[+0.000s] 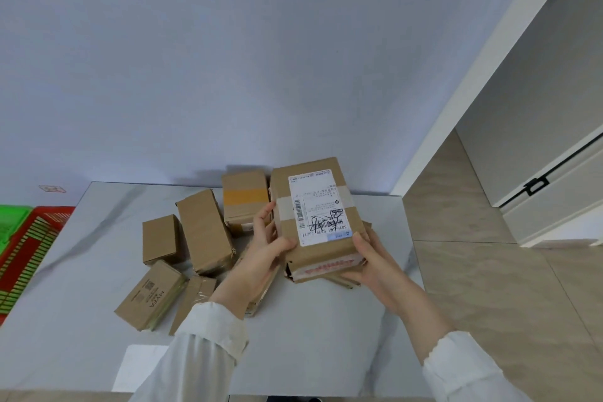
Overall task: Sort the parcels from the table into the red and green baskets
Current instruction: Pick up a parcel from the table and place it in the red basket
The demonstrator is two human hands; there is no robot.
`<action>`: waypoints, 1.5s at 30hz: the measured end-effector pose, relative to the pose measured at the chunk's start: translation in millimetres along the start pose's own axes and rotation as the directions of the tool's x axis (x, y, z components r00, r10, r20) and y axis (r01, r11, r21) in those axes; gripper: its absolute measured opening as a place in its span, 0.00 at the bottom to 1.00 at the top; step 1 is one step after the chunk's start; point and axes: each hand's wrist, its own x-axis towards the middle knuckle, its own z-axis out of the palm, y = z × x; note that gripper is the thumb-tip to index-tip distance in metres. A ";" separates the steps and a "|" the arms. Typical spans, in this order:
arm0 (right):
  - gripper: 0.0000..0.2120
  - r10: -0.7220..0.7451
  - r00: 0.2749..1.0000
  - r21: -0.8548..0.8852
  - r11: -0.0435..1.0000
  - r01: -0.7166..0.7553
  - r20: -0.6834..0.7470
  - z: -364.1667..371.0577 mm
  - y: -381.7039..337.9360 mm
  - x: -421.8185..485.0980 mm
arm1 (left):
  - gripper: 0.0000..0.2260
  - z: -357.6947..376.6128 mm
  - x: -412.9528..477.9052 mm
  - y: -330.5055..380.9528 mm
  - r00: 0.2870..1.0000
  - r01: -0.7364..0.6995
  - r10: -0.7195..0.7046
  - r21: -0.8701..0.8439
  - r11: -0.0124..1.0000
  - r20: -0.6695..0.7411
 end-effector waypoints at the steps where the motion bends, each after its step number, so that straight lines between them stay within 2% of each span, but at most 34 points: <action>1: 0.36 0.002 1.000 0.009 1.000 -0.002 -0.022 -0.8 -3.1 0.6 | 0.38 0.3 -1.1 0.7 1.000 0.000 0.000 0.033 0.999 0.008; 3: 0.32 -0.001 0.999 -0.031 1.000 0.000 -0.034 -5.3 -10.5 0.3 | 0.46 -0.2 -1.1 7.8 0.998 -0.006 0.017 0.171 0.985 -0.067; 5: 0.35 0.005 1.000 -0.108 0.994 -0.005 0.003 -12.7 -18.2 -1.2 | 0.46 -3.3 2.6 23.5 0.970 -0.026 0.102 0.325 0.945 -0.219; 6: 0.36 0.020 0.999 -0.145 0.989 -0.015 0.035 -16.3 -22.1 -2.3 | 0.43 -6.1 4.3 32.4 0.958 -0.037 0.148 0.407 0.913 -0.245; 8: 0.37 0.061 0.993 -0.189 0.981 -0.042 0.100 -21.9 -28.7 -4.6 | 0.38 -12.9 6.5 48.0 0.968 -0.022 0.155 0.552 0.834 -0.195; 10: 0.37 0.120 0.979 -0.204 0.975 -0.086 0.162 -26.4 -33.8 -6.8 | 0.33 -22.5 10.8 57.6 0.993 0.056 0.021 0.602 0.796 -0.120; 13: 0.44 0.192 0.951 -0.246 0.960 -0.131 0.243 -28.8 -38.6 -8.1 | 0.36 -31.8 15.9 59.5 0.965 0.232 -0.263 0.522 0.821 -0.015; 15: 0.47 0.207 0.944 -0.259 0.956 -0.139 0.258 -27.6 -40.5 -8.6 | 0.34 -32.7 16.4 55.0 0.946 0.277 -0.324 0.465 0.841 0.024; 18: 0.43 0.124 0.977 -0.204 0.975 -0.087 0.173 -21.9 -41.8 -6.5 | 0.28 -31.3 13.6 50.9 0.955 0.280 -0.296 0.353 0.893 -0.007; 21: 0.48 0.032 0.999 0.010 0.999 -0.032 -0.025 -18.7 -33.7 -1.2 | 0.28 -33.1 16.9 42.2 0.973 0.226 -0.213 0.178 0.958 -0.088; 23: 0.46 0.010 0.995 0.152 0.988 0.006 -0.101 -14.2 -23.0 -0.8 | 0.33 -30.0 17.6 35.4 0.964 0.189 -0.179 0.030 0.982 -0.197; 25: 0.42 0.017 0.992 0.225 0.974 0.012 -0.122 -2.0 -8.7 -3.3 | 0.39 -24.2 16.7 26.1 0.952 0.123 -0.138 -0.074 0.990 -0.273; 26: 0.42 0.029 0.991 0.243 0.970 0.003 -0.128 6.2 -0.9 -4.2 | 0.38 -19.1 14.5 21.2 0.950 0.079 -0.103 -0.092 0.993 -0.296; 29: 0.51 0.028 0.997 0.258 0.966 -0.010 -0.065 33.1 17.2 -2.2 | 0.26 4.9 6.7 4.0 0.942 -0.024 -0.020 -0.128 0.992 -0.334; 30: 0.51 0.001 0.999 0.264 0.964 0.012 -0.049 40.5 20.5 -0.5 | 0.24 13.0 3.3 -2.1 0.941 -0.043 -0.008 -0.144 0.989 -0.340; 33: 0.40 -0.077 0.986 0.293 0.949 0.119 -0.150 48.0 20.0 2.9 | 0.27 27.2 -7.0 -15.3 0.940 -0.050 -0.024 -0.207 0.977 -0.341; 36: 0.37 -0.091 0.973 0.238 0.961 0.141 -0.211 39.2 11.3 -0.3 | 0.33 21.6 -14.9 -13.3 0.948 0.008 -0.056 -0.153 0.988 -0.314; 39: 0.37 -0.072 0.975 0.174 0.979 0.109 -0.209 28.5 2.8 -6.5 | 0.25 8.4 -15.8 0.5 0.952 0.020 -0.028 -0.028 0.999 -0.303; 42: 0.40 -0.056 0.983 0.091 0.993 0.072 -0.175 26.5 -1.7 -11.8 | 0.23 5.7 -21.5 9.3 0.986 0.063 -0.042 0.128 0.990 -0.159; 45: 0.37 -0.074 0.985 0.057 0.995 0.084 -0.158 32.0 -1.5 -16.7 | 0.24 9.3 -32.3 0.8 0.992 0.060 -0.045 0.128 0.990 -0.117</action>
